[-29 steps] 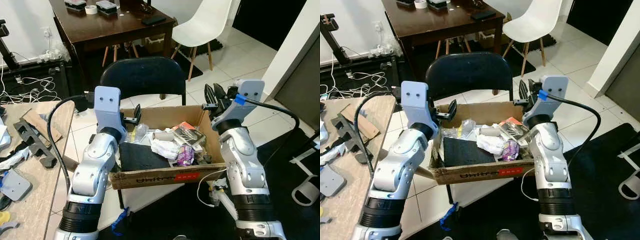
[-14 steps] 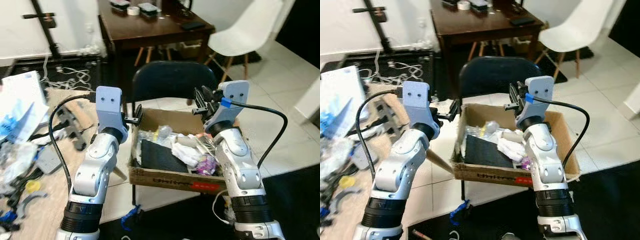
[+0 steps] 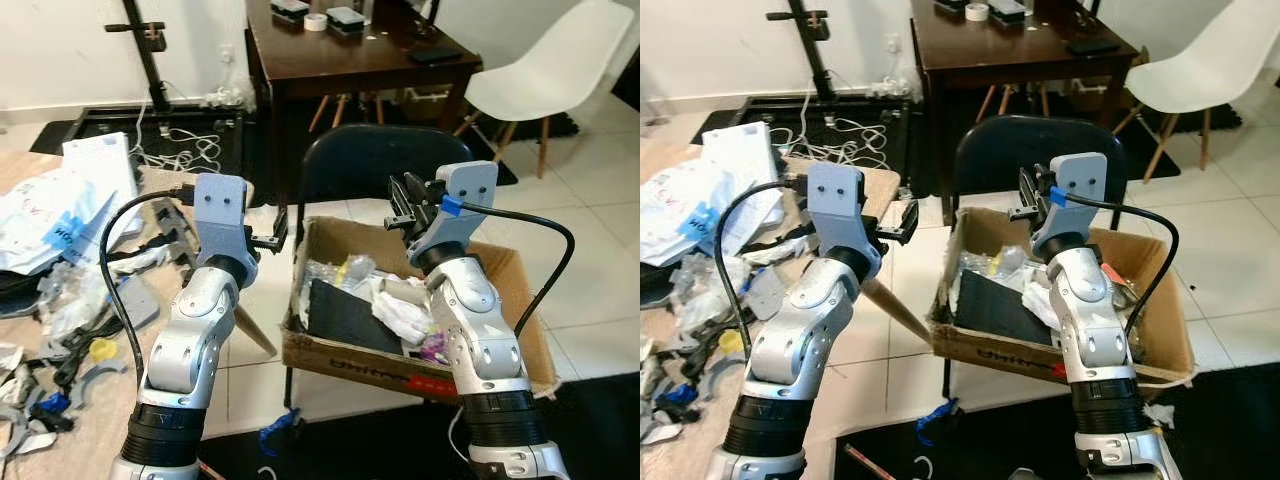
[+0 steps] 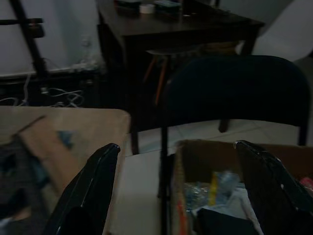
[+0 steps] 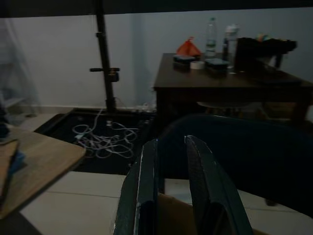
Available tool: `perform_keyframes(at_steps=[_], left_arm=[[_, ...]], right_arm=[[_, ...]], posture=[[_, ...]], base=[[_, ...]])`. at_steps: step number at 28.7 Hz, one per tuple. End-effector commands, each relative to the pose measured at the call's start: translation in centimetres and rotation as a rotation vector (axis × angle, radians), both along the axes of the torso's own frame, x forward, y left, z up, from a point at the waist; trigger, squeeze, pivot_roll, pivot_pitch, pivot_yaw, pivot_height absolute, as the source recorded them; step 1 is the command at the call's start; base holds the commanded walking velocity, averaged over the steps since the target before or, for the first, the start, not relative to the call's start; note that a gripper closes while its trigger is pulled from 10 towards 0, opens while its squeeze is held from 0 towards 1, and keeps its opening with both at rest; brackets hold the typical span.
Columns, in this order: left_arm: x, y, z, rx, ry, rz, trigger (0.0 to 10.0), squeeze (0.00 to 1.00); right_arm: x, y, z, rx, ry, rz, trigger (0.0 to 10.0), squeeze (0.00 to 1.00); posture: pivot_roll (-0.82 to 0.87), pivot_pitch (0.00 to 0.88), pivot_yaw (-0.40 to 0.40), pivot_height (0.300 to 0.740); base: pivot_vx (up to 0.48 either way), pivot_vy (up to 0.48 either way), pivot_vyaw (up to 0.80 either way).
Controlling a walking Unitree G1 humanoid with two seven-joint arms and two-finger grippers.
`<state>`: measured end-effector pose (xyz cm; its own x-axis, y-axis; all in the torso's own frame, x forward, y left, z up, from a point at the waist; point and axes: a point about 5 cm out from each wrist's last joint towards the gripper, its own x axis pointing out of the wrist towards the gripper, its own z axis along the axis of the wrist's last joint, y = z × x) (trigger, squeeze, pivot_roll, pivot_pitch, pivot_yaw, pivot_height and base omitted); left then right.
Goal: Picking trash to rubbish bin
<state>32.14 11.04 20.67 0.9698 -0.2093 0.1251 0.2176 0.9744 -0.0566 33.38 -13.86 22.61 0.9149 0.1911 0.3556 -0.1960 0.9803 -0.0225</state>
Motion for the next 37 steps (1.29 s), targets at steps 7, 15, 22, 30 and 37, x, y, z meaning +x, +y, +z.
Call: perform_keyframes(at_steps=[7, 15, 22, 30, 37], left_arm=[[-0.12, -0.03, -0.72, -0.001, 0.026, -0.009, 10.0, 0.00], [-0.17, 0.08, -0.76, 0.005, 0.029, -0.012, 10.0, 0.00], [-0.18, -0.07, -0.76, 0.007, 0.030, -0.019, 10.0, 0.00], [-0.19, -0.02, -0.74, 0.008, 0.029, -0.020, 10.0, 0.00], [-0.15, -0.04, -0.70, 0.010, 0.030, -0.024, 10.0, 0.00]], right_arm=[[-0.23, 0.10, -0.19, -0.008, 0.009, -0.002, 10.0, 0.00], [-0.27, 0.18, -0.32, -0.003, 0.015, -0.004, 10.0, 0.00], [-0.35, 0.03, -0.39, 0.001, 0.018, -0.009, 10.0, 0.00], [-0.35, 0.06, -0.41, 0.006, 0.020, -0.007, 10.0, 0.00], [-0.37, 0.03, -0.49, 0.018, 0.023, -0.008, 10.0, 0.00]], posture=[[0.01, 0.096, -0.006, 0.740], [0.02, 0.103, -0.004, 0.740], [0.02, 0.105, 0.000, 0.740], [0.02, 0.106, 0.000, 0.740], [0.02, 0.107, 0.001, 0.740]], base=[[0.000, 0.000, 0.80], [0.000, 0.000, 0.80], [0.000, 0.000, 0.80], [0.000, 0.000, 0.80], [0.000, 0.000, 0.73]])
